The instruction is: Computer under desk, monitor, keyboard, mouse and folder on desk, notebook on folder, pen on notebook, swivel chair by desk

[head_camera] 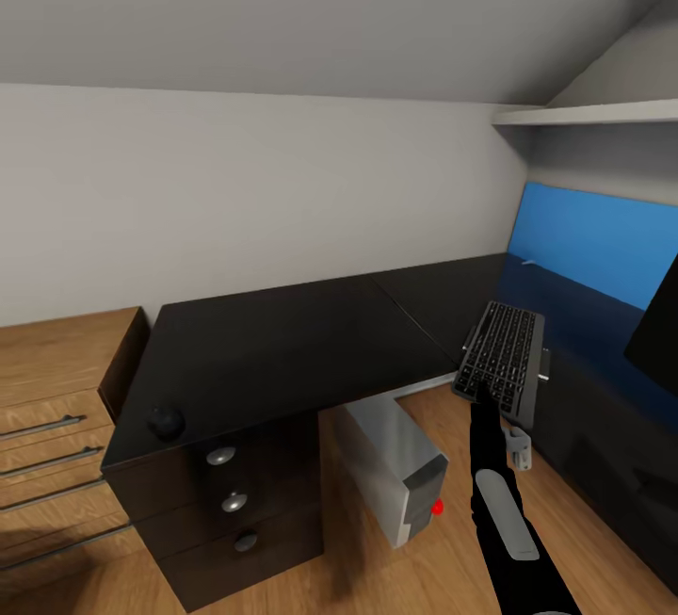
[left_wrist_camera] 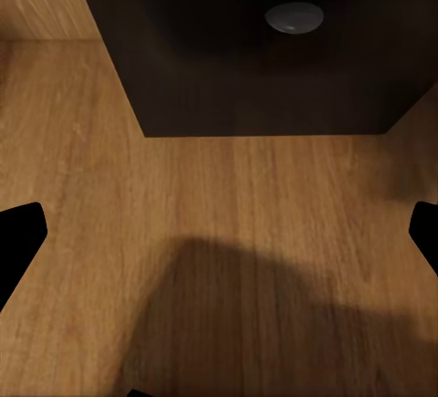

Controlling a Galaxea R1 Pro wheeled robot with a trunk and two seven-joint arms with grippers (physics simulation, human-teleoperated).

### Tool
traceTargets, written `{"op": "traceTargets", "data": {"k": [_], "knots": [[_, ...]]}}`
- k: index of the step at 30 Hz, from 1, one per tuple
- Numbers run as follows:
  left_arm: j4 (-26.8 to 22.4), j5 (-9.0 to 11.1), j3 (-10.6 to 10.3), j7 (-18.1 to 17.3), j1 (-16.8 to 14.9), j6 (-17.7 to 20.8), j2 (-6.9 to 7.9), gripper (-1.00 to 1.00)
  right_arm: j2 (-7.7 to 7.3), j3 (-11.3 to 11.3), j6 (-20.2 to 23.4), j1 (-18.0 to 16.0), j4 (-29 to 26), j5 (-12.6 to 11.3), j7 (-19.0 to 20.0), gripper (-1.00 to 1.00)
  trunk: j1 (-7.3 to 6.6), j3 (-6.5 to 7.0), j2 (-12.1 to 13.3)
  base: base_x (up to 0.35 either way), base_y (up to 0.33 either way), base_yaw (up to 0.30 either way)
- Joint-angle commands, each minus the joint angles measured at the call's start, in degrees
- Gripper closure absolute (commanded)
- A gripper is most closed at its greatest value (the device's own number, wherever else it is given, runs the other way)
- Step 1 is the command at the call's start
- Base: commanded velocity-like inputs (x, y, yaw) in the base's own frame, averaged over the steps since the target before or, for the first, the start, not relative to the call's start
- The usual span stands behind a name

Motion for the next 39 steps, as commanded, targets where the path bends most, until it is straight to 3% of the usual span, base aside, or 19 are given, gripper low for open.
{"op": "traceTargets", "data": {"k": [1, 3, 39], "knots": [[-0.03, 0.61, -0.13, 0.22, 0.00, -0.33, 0.03, -1.00, 0.03, -0.02, -0.14, -0.02, -0.05, -0.42, -0.01, -1.00, -0.23, 0.14, 0.39, 0.000, 0.000, 0.000], [-0.03, 0.61, -0.13, 0.26, 0.00, -0.31, -0.01, -1.00, 0.03, -0.02, -0.12, -0.02, -0.05, -0.41, -0.01, -1.00, -0.67, 0.50, 1.19, 0.000, 0.000, 0.000], [0.02, 0.61, -0.13, 0.22, 0.00, -0.33, -0.06, -1.00, -0.93, 0.10, -0.08, -0.02, -0.05, -0.41, -0.07, -1.00, -0.67, 0.50, 1.19, 0.000, 0.000, 0.000]]}}
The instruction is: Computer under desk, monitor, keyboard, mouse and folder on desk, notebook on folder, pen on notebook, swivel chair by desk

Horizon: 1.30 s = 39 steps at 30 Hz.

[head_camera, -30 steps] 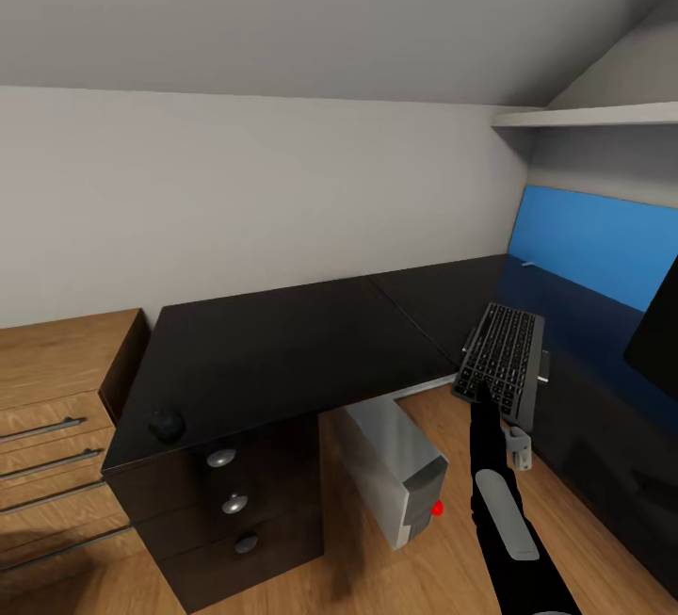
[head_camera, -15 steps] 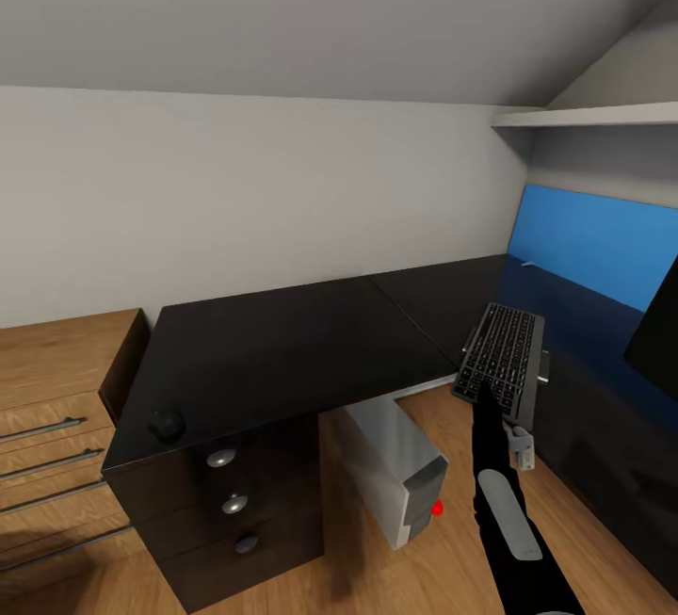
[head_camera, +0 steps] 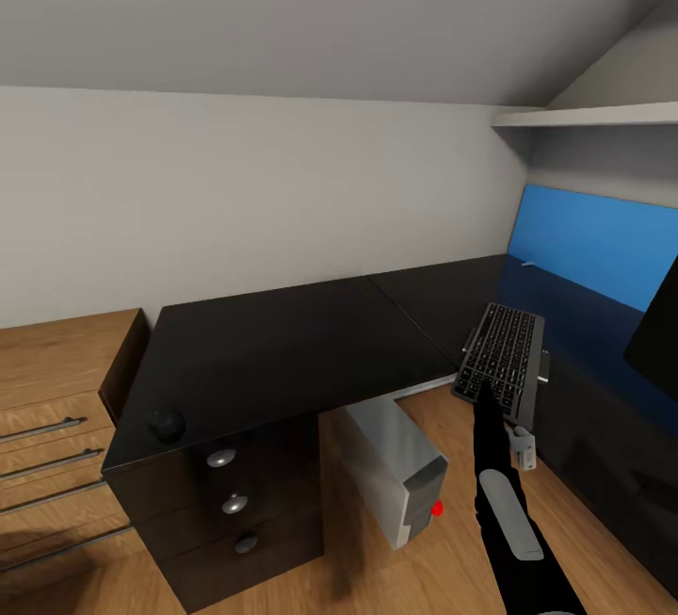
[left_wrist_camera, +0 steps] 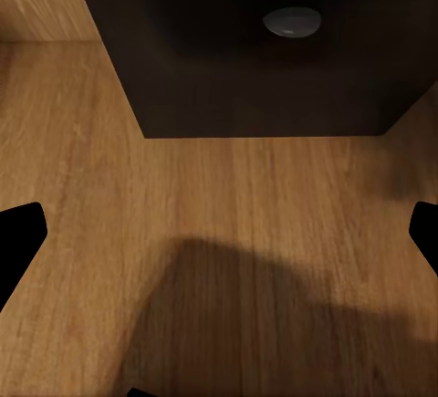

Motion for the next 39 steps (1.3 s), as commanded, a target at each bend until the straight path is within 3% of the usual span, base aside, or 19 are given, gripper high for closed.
{"op": "traceTargets", "data": {"k": [1, 2, 16, 32, 39], "knots": [[-0.02, 0.60, -0.13, 0.22, -0.01, -0.33, 0.03, -1.00, 0.03, -0.01, -0.13, -0.02, -0.05, -0.41, -0.02, -1.00, 0.00, -0.04, -0.02, 0.000, 0.000, 0.000], [-0.02, 0.60, -0.13, 0.22, -0.01, -0.33, 0.03, -1.00, 0.02, 0.00, -0.13, -0.02, -0.05, -0.41, -0.01, 1.00, 0.00, -0.04, -0.02, 0.000, 0.000, 0.000], [0.01, 0.60, -0.13, 0.22, -0.01, -0.33, 0.03, -1.00, 0.02, 0.04, -0.13, -0.02, -0.05, -0.50, 0.04, 1.00, 0.00, -0.04, -0.02, 0.000, 0.000, 0.000], [0.34, 0.60, -0.13, 0.23, -0.01, -0.29, 0.03, -1.00, 0.11, 0.24, -0.10, 0.07, -0.14, -0.50, 0.29, 1.00, -3.52, 2.83, 6.40, 0.000, 0.000, 0.000], [0.46, 0.60, -0.14, 0.22, -0.01, -0.24, 0.03, -1.00, 0.40, 1.96, -0.13, 0.47, -0.30, -0.53, 0.24, 1.00, -4.62, 3.73, 8.40, 0.000, 0.000, 0.000]]}}
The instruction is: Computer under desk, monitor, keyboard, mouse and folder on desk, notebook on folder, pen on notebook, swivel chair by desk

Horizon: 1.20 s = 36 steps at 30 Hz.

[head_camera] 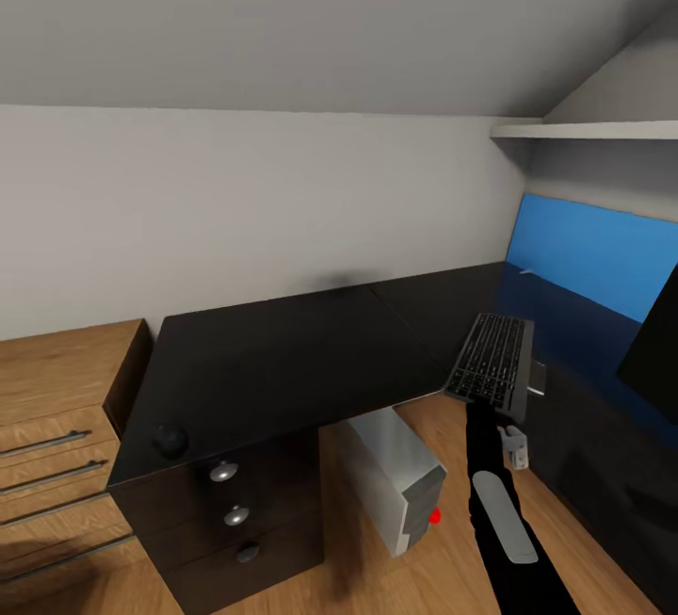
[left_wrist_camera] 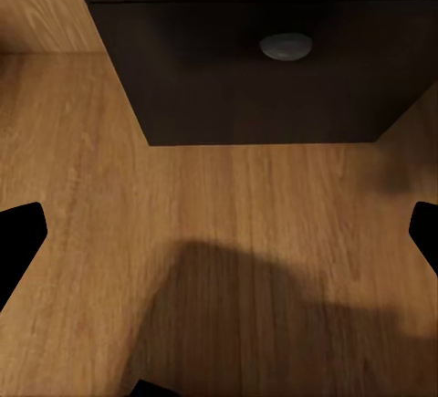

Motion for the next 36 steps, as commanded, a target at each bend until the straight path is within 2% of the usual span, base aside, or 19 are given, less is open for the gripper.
{"op": "traceTargets", "data": {"k": [1, 4, 5, 6, 8, 9, 12, 17, 19, 24, 28, 36], "knots": [[-0.02, 0.60, -0.12, 0.23, 0.00, -0.33, 0.03, -1.00, 0.06, 0.60, -0.13, 0.04, -0.10, -0.45, 0.19, 1.00, 0.00, -0.04, -0.02, 0.000, 0.000, 0.000], [0.15, 0.57, -0.12, 0.28, 0.00, -0.38, 0.04, -1.00, 0.08, 2.67, -0.13, 0.39, -0.32, -0.44, 0.23, 1.00, 0.00, -0.04, -0.02, 0.000, 0.000, 0.000], [0.27, 0.54, -0.12, 0.29, 0.00, -0.40, 0.03, -1.00, 0.03, 5.02, -0.17, 0.59, -0.37, -0.44, 0.23, 1.00, 0.00, -0.04, -0.02, 0.000, 0.000, 0.000], [0.30, 0.54, -0.12, 0.30, 0.00, -0.40, 0.03, -1.00, -0.01, 5.93, -0.18, 0.65, -0.38, -0.44, 0.23, 1.00, 0.00, -0.04, -0.02, 0.000, 0.000, 0.000], [0.36, 0.52, -0.13, 0.31, 0.00, -0.41, 0.03, -1.00, -0.13, 9.60, -0.20, 0.84, -0.41, -0.44, 0.24, 1.00, 0.00, -0.04, -0.02, 0.000, 0.000, 0.000], [0.38, 0.52, -0.13, 0.31, 0.00, -0.41, 0.07, -1.00, -0.19, 11.98, -0.21, 0.90, -0.42, -0.46, 0.24, 1.00, 0.00, -0.04, -0.02, 0.000, 0.000, 0.000], [0.39, 0.52, -0.12, 0.31, 0.00, -0.42, 0.10, -1.00, -0.18, 15.31, -0.17, 1.02, -0.32, -0.55, 0.24, 1.00, 0.00, -0.04, -0.02, 0.000, 0.000, 0.000], [0.40, 0.52, -0.12, 0.33, 0.00, -0.42, 0.11, -1.00, 0.10, 18.48, -0.14, 1.11, 0.00, -0.69, 0.13, 1.00, 0.00, 0.03, -0.02, 0.000, 0.000, 0.034], [0.40, 0.59, -0.08, 0.47, 0.00, -0.42, 0.17, -1.00, 0.17, 20.60, -0.19, 1.14, 0.16, -0.80, 0.02, 1.00, 0.00, 0.13, -0.02, 0.000, 0.000, 0.139], [0.40, 0.67, 0.08, 0.62, 0.00, -0.56, 0.27, -1.00, 0.43, 22.74, -0.22, 1.15, 0.91, -0.85, -0.03, 1.00, 0.00, 0.42, -0.02, 0.000, 0.000, 0.157], [1.38, 0.64, 0.13, 0.67, 0.00, -0.76, 0.29, -1.00, 1.15, 27.26, -0.41, 1.15, 3.28, -0.80, 0.12, 1.00, 0.00, 0.65, -0.02, 0.000, 0.000, 0.165], [1.79, 0.60, 0.14, 0.67, 0.00, -0.77, 0.29, -1.00, 1.34, 30.75, -0.34, 1.15, 3.87, -0.80, 0.27, 1.00, 0.00, 1.13, -0.02, -0.128, -0.020, 0.167]]}}
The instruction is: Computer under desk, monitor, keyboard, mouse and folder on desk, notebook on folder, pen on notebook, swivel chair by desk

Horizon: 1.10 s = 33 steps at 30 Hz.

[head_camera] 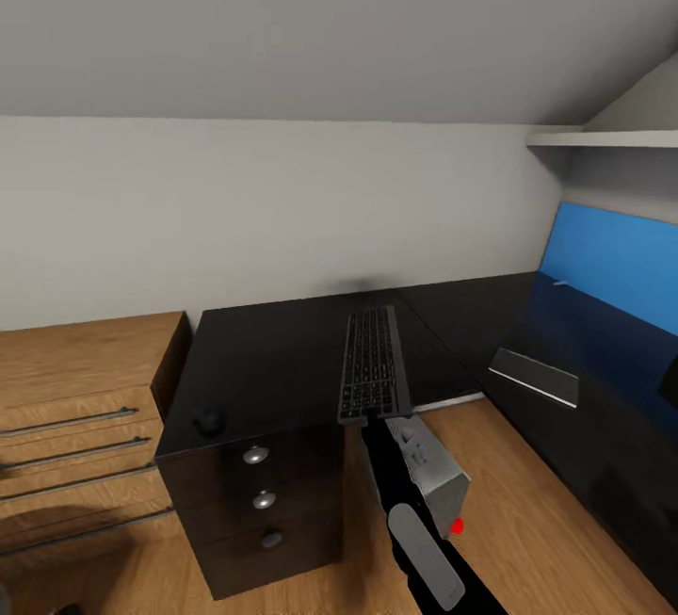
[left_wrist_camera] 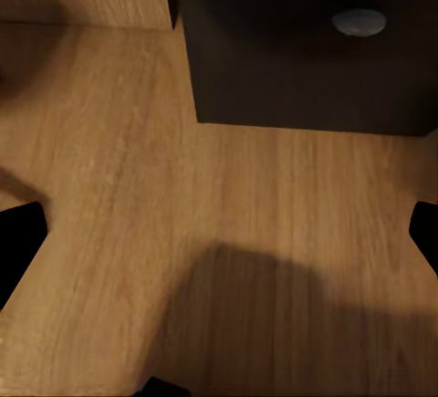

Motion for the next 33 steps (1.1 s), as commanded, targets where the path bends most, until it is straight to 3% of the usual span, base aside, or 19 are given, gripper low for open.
{"op": "traceTargets", "data": {"k": [1, 6, 24, 30, 33], "knots": [[-0.03, 0.61, -0.12, 0.22, 0.00, -0.33, 0.02, -1.00, -0.04, 0.66, -0.39, -0.06, -0.02, -0.55, 0.23, 1.00, -0.03, 0.02, -0.03, -0.175, -0.025, 0.167], [-0.03, 0.61, -0.12, 0.22, 0.00, -0.33, 0.02, -1.00, -0.06, 1.99, -0.39, -0.06, -0.01, -0.56, 0.26, 1.00, -0.03, 0.32, -0.03, -0.061, -0.009, 0.167], [-0.03, 0.60, -0.12, 0.22, 0.00, -0.33, 0.02, -1.00, 0.12, 2.87, -0.30, -0.06, 0.38, -0.70, 0.17, 1.00, -0.03, 1.40, -0.03, -0.002, 0.000, 0.167], [-0.03, 0.55, -0.12, 0.22, 0.00, -0.34, 0.02, -1.00, 0.95, 2.96, -0.27, 0.26, 0.73, -0.81, 0.09, 1.00, -0.03, 1.64, -0.03, 0.000, 0.000, 0.168], [-0.03, 0.54, -0.12, 0.22, 0.00, -0.33, 0.00, -1.00, 1.13, 4.27, -0.20, 0.77, 1.32, -0.78, 0.17, 1.00, -0.03, 1.67, -0.03, -0.105, 0.000, 0.050]]}}
